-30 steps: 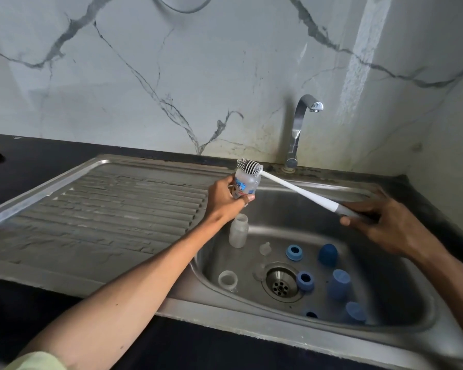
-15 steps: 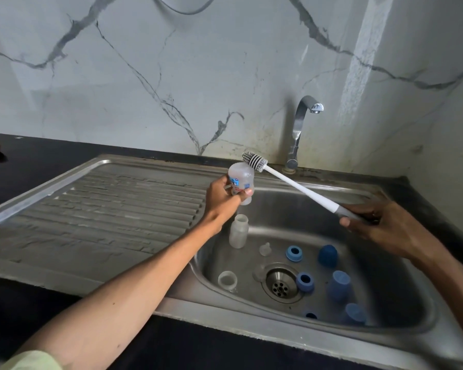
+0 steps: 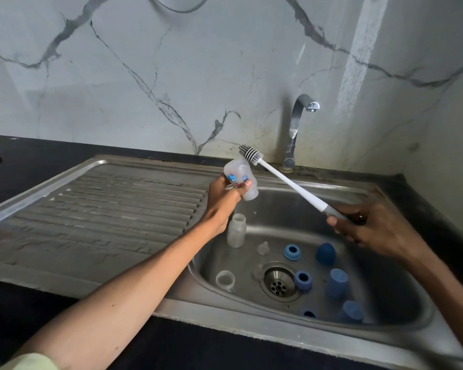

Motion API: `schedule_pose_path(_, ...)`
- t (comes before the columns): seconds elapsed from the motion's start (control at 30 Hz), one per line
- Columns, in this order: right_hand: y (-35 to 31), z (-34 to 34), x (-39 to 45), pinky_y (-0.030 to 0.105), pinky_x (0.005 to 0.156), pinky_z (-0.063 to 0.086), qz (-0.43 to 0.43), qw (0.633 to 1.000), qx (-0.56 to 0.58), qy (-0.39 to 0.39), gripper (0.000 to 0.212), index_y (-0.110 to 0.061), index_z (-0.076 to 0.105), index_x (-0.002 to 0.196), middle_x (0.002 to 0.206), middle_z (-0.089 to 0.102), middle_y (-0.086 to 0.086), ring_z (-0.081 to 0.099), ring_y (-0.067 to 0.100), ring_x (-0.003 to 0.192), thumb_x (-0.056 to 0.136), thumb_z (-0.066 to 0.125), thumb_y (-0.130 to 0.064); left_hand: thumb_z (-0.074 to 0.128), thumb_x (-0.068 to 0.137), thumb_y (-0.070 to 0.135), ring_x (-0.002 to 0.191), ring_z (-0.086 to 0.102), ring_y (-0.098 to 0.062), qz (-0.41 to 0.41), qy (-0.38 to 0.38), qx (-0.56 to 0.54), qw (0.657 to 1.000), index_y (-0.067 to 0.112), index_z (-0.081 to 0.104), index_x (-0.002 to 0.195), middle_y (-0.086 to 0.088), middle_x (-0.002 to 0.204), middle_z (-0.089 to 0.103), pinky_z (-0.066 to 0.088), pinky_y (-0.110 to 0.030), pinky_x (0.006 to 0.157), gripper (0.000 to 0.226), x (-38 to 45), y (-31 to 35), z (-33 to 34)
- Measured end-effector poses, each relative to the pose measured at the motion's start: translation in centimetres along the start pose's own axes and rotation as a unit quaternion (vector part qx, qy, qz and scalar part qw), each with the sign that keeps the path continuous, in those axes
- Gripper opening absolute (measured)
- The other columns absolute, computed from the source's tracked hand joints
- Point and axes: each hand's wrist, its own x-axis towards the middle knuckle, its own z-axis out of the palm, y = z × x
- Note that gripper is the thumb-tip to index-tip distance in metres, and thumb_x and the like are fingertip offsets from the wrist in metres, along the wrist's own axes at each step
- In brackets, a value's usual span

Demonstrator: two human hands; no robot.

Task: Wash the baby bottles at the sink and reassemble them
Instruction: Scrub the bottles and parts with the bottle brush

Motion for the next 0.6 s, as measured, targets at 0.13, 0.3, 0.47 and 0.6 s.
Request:
schedule_pose_path(0.13,-0.2,-0.2,-0.2,0.009,0.049,0.042,0.0,0.999,-0.009,-0.041,0.032,-0.023,0.063,0.124,0.076,0.06,-0.008,0.057,0.006,0.067,0.092,0.062,-0.027,0.064,0.091,-0.003,0.097,0.07,-0.022,-0.051,0.049,-0.117,0.991,0.004,0.068,0.102,-0.01,0.098,0.073,0.059,-0.036,0.086,0.014,0.6,1.4,-0.7)
schedule_pose_path(0.3,-0.3,0.5,0.0,0.013,0.056,0.037,-0.002,0.999,-0.027,-0.026,0.035,-0.024,0.061,0.127,0.084,0.06,-0.012,0.057,0.003,0.072,0.092,0.061,-0.03,0.06,0.093,-0.001,0.095,0.068,-0.02,-0.136,0.018,-0.223,0.965,-0.002,0.059,0.118,-0.013,0.106,0.069,0.062,-0.033,0.072,0.025,-0.1,1.9,-0.7)
schedule_pose_path(0.47,0.0,-0.2,-0.1,0.013,0.054,0.041,0.005,0.999,-0.007,-0.042,0.034,-0.023,0.063,0.124,0.078,0.062,-0.008,0.058,0.006,0.066,0.091,0.064,-0.028,0.06,0.092,-0.002,0.095,0.069,-0.021,-0.141,0.019,-0.246,0.959,-0.003,0.061,0.113,-0.015,0.108,0.069,0.063,-0.033,0.072,0.022,-0.2,2.0,0.0)
schedule_pose_path(0.6,0.8,-1.1,0.1,0.023,0.059,0.045,0.034,0.998,-0.001,-0.061,0.037,-0.023,0.064,0.125,0.073,0.063,-0.002,0.059,0.014,0.065,0.089,0.067,-0.029,0.062,0.091,0.001,0.105,0.065,-0.024,-0.134,0.054,-0.265,0.953,0.003,0.064,0.106,-0.015,0.107,0.069,0.057,-0.036,0.091,0.014,0.6,2.2,-1.7)
